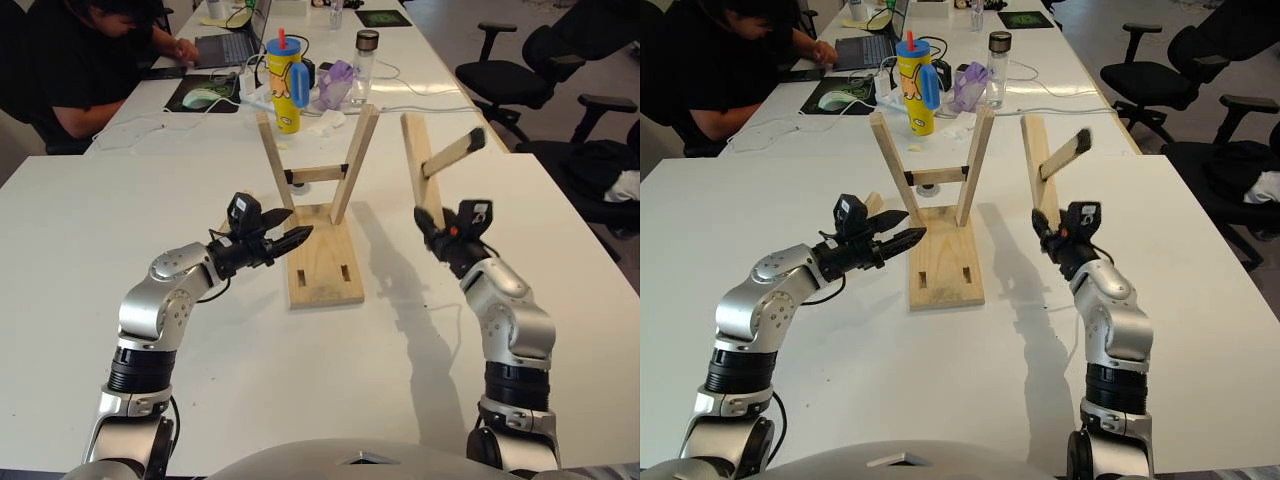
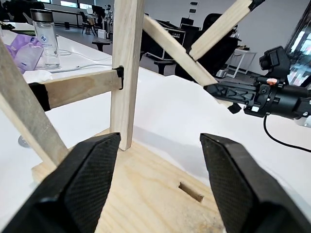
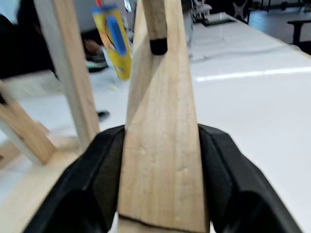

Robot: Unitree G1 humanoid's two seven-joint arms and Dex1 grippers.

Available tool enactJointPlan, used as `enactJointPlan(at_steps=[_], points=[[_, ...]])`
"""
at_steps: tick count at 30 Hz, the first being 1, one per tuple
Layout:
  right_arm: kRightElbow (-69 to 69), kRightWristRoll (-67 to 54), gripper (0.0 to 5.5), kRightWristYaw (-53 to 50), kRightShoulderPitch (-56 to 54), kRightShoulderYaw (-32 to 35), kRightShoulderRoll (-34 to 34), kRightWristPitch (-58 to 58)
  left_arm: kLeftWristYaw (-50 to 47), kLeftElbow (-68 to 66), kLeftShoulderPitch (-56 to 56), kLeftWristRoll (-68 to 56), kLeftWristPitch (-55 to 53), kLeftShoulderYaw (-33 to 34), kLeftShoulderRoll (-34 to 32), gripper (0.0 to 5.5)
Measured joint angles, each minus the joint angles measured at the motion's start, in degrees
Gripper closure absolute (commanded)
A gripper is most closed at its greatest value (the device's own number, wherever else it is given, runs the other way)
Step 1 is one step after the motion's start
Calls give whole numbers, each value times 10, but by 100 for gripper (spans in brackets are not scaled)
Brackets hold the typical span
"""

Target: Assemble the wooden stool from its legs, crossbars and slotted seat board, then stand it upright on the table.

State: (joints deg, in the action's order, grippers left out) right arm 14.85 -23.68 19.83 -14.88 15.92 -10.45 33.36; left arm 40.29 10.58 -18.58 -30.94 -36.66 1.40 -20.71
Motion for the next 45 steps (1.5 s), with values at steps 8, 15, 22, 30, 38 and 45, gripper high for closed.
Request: enactJointPlan(at_steps=[8,15,22,30,38,45], points=[[76,-351,345,44,-40,42,-38,192,-2,-6,-52,-203,-117,100,11,129],[70,-562,345,93,-25,60,-163,314,-35,-52,-136,-376,-229,162,5,96],[66,-633,345,104,-13,32,-199,329,-53,-64,-151,-439,-271,160,2,96],[66,-650,345,120,16,6,-233,329,-61,-47,-151,-486,-288,154,-2,123],[73,-669,345,143,36,-12,-255,329,-62,-48,-156,-510,-294,151,-18,244],[76,-674,345,162,39,-18,-267,326,-50,-50,-156,-517,-304,141,-36,342]])
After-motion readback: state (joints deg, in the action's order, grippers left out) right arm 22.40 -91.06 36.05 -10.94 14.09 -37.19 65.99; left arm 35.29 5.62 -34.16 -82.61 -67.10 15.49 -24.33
